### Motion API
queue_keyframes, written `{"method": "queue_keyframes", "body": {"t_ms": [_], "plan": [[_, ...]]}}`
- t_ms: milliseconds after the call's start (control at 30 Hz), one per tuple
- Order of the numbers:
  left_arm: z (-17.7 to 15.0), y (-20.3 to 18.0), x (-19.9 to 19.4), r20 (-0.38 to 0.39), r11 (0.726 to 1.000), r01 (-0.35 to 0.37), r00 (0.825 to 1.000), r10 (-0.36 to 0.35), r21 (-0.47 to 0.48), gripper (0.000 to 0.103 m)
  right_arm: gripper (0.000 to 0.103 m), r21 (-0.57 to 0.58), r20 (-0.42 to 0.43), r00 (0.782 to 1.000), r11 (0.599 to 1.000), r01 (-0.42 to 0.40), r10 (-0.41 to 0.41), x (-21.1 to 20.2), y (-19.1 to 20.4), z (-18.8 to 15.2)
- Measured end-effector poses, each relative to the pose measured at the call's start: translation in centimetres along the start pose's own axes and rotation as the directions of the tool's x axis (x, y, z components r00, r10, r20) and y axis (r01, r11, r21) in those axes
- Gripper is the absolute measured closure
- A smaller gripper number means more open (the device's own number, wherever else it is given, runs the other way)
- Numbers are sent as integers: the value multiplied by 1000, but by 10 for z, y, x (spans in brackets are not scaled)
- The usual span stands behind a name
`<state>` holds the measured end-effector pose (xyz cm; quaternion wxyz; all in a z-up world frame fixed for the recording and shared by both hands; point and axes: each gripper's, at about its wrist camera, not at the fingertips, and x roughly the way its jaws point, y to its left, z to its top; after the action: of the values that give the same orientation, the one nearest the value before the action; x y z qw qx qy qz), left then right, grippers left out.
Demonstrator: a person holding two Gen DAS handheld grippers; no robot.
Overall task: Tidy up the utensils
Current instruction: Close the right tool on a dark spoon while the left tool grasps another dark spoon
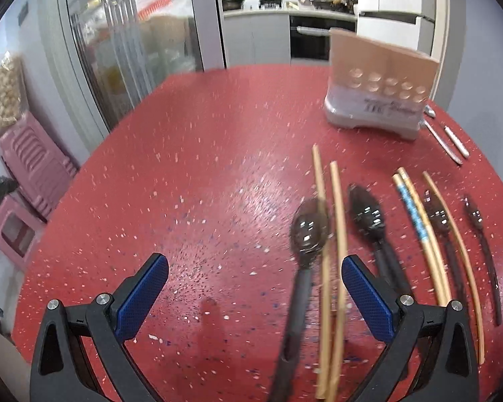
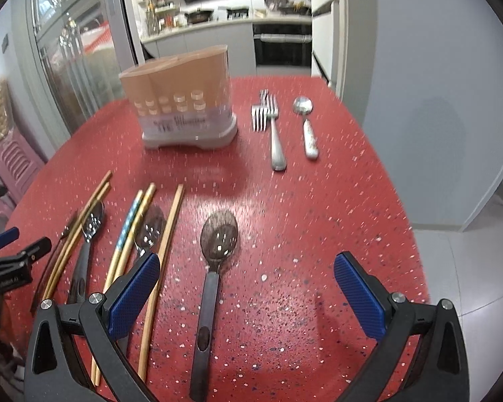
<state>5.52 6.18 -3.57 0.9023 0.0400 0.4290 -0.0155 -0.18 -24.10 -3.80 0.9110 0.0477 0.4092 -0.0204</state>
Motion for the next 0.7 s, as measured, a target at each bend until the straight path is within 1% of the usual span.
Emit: {"method": "queue_keyframes", "body": {"t_ms": [133, 267, 333, 367, 433, 500, 567, 700], "plan": [[-1, 11, 7, -28, 1000, 20, 999, -20, -8, 0, 0, 18, -77, 997, 1000, -20, 22, 13, -5, 1], [-1, 17, 13, -44, 1000, 27, 999, -27, 0, 0, 2, 26, -153, 988, 999, -31, 35, 24, -5, 3], [-2, 18, 16, -59, 1000, 25, 998, -25, 7, 0, 9, 17, -186, 982, 999, -34, 36, 29, -3, 4], [-2, 19, 17, -65, 1000, 29, 997, -28, 7, 0, 10, 7, -203, 979, 999, -33, 33, 32, -1, 5], [-1, 20, 22, -79, 999, 37, 996, -36, 9, 0, 18, -13, -240, 971, 1000, -28, 24, 39, 3, 6], [-1, 19, 26, -97, 999, 28, 995, -26, 19, 0, 26, -54, -238, 971, 998, -13, 0, 41, 8, 7], [1, 19, 29, -99, 999, 34, 995, -32, 18, 0, 29, -93, -248, 969, 996, -7, -16, 43, 14, 8], [6, 18, 33, -112, 998, 50, 993, -47, 23, 0, 33, -123, -264, 964, 992, -14, -19, 48, 20, 13]]}}
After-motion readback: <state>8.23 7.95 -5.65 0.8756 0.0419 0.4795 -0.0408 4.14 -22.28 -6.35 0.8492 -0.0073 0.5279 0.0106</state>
